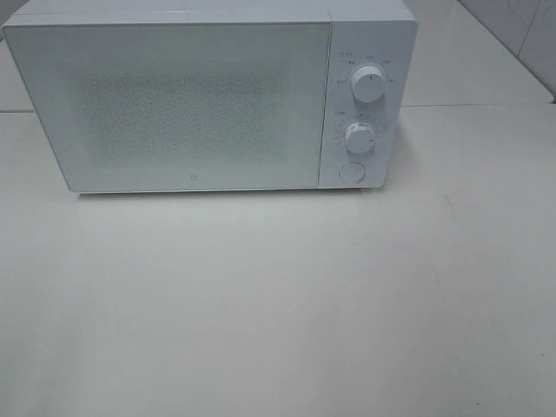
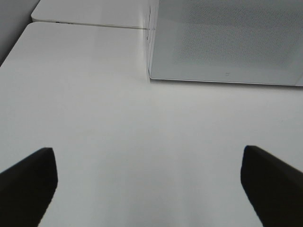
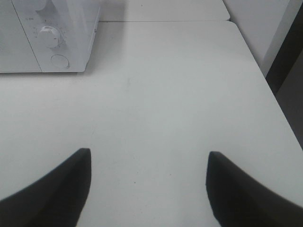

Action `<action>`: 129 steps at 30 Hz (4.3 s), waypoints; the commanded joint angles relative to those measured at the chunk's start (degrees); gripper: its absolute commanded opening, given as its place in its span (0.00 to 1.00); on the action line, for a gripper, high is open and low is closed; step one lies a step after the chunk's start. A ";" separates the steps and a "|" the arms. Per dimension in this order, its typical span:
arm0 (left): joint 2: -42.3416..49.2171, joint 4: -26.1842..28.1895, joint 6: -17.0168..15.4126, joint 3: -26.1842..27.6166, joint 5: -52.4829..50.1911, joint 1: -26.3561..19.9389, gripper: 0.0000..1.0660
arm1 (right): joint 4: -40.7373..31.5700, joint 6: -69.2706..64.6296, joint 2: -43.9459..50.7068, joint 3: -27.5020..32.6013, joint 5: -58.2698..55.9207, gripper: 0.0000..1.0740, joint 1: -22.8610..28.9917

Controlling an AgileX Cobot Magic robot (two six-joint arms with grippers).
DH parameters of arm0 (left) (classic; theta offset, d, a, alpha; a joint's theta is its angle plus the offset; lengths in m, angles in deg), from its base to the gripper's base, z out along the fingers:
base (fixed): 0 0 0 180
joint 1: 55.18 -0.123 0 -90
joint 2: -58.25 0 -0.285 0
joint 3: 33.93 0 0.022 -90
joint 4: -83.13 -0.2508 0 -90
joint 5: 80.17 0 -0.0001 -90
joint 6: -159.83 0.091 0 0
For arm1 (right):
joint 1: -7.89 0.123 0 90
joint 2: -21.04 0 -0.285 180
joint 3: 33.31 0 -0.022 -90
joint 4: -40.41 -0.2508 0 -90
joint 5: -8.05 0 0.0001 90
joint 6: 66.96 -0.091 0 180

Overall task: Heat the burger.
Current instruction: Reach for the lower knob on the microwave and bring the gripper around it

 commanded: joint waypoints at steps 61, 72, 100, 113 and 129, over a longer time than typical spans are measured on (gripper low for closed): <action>1.26 0.29 -0.17 -0.29 -0.40 -0.23 0.92 | -3.72 0.46 -66.41 8.88 87.15 0.62 0.00; 1.26 0.29 -0.17 -0.29 -0.40 -0.23 0.92 | -23.66 15.87 -80.04 12.78 113.33 0.62 11.00; 1.26 0.29 -0.06 -0.29 -0.40 -0.23 0.92 | -52.83 20.68 -99.58 5.96 130.41 0.62 37.99; 1.26 0.29 -0.06 -0.29 -0.40 -0.23 0.92 | -53.23 21.72 -106.80 -0.74 130.69 0.73 37.99; 1.26 0.29 -0.06 -0.29 -0.40 -0.23 0.92 | -50.76 22.23 -114.59 -9.68 128.69 0.71 36.15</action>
